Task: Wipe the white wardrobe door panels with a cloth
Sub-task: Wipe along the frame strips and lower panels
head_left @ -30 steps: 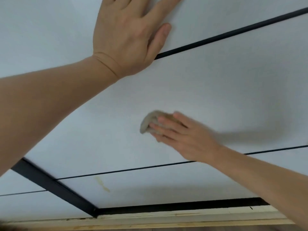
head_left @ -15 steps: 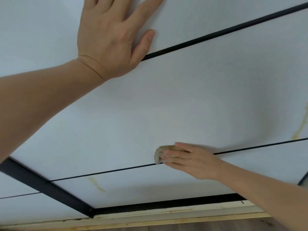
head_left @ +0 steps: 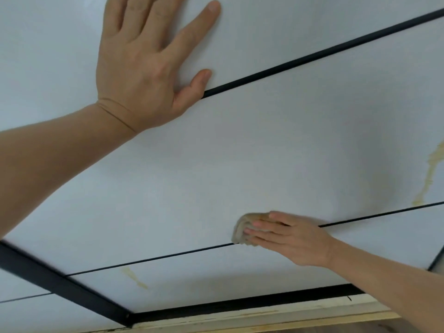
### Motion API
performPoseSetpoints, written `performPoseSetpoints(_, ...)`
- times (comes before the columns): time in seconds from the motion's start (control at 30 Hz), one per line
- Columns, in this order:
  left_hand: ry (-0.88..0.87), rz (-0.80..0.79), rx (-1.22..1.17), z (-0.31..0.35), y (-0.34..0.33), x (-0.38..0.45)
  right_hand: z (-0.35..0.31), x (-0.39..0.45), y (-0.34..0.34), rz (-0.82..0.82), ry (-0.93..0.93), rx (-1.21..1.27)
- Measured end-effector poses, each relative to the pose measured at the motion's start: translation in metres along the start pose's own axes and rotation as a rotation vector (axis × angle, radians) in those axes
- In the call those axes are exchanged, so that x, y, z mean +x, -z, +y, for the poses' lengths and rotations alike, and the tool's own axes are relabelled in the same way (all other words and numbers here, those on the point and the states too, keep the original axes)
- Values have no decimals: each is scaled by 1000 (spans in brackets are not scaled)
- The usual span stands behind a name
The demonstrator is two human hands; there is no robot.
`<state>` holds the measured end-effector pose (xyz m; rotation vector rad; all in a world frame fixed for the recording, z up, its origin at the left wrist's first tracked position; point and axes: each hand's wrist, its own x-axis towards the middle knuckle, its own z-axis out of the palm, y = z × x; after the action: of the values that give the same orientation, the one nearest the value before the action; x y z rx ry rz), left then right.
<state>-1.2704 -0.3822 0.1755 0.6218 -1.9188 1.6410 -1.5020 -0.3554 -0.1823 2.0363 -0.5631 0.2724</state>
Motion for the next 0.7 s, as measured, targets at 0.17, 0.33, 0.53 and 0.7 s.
performPoseSetpoints(0.17,0,2,12,0,-1,-1,114,24,39,254,-263,50)
performPoseSetpoints(0.33,5,9,18,1,-2,1,154,54,66,502,-796,54)
performPoseSetpoints(0.53,-13,5,19,0,0,0,9,-17,-3,52,-72,-52)
performPoseSetpoints(0.7,-3,3,10,2,1,-1,110,-4,41,228,-265,31)
